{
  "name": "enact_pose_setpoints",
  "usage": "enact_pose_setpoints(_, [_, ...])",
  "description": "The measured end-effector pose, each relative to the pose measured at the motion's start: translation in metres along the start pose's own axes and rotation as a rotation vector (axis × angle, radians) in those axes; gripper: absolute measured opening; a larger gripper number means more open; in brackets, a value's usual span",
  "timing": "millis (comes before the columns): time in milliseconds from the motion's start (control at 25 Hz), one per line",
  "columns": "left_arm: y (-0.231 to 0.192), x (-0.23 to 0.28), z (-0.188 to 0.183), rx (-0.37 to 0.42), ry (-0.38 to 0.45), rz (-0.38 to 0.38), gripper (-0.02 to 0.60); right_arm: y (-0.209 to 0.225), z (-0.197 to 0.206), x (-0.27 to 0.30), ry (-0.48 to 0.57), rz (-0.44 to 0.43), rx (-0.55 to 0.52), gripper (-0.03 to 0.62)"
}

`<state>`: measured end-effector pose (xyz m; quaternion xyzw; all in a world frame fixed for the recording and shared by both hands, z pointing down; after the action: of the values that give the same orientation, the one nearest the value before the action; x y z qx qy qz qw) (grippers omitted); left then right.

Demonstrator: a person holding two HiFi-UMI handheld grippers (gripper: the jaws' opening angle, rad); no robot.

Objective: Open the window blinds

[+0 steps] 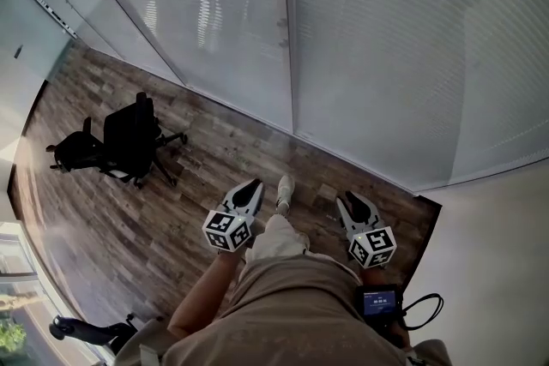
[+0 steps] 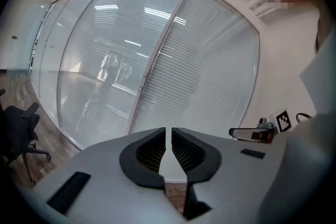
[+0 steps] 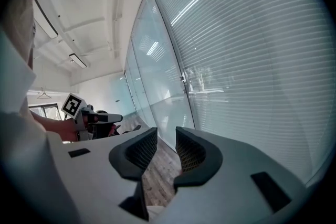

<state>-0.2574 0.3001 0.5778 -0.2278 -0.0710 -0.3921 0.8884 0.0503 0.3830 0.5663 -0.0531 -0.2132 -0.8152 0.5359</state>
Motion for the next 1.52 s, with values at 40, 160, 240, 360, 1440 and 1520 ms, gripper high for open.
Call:
enact_pose_setpoints(40, [-0.006,0.011,-0.004,0.000,-0.001,0.013,0.043,0.008,-0.003,0.006,0.001,0.016,0.007,0.117])
enact_pose_setpoints(160, [-0.020,0.046,-0.025,0.019,0.004,0.056,0.043,0.031,-0.019,0.027,0.006,0.050,0.022,0.117])
enact_pose_setpoints(240, [-0.033,0.072,-0.042,0.040,0.001,0.074,0.043,0.044,-0.034,0.049,0.014,0.072,0.020,0.117])
enact_pose_setpoints(360, [-0.059,0.109,-0.062,0.031,-0.006,0.090,0.043,0.061,-0.059,0.085,0.039,0.135,-0.001,0.117])
enact_pose_setpoints(1440, [-0.211,0.360,-0.191,-0.068,-0.023,0.171,0.138,0.159,-0.183,0.279,0.170,0.180,-0.048,0.117])
enact_pose_setpoints(1520, [-0.217,0.374,-0.193,-0.027,-0.040,0.152,0.156,0.159,-0.186,0.287,0.176,0.168,-0.054,0.117])
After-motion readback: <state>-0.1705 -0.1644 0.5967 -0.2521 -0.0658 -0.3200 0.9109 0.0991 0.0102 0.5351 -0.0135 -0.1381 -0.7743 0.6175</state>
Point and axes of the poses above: the fingertips, and each gripper's own axes: x forward along the fingers, y to its right, z out of its underside, the point moved 9 cm from there along -x, backward along the fingers, and after that the axes turned 2 degrees about x, right-handed, at the moved point
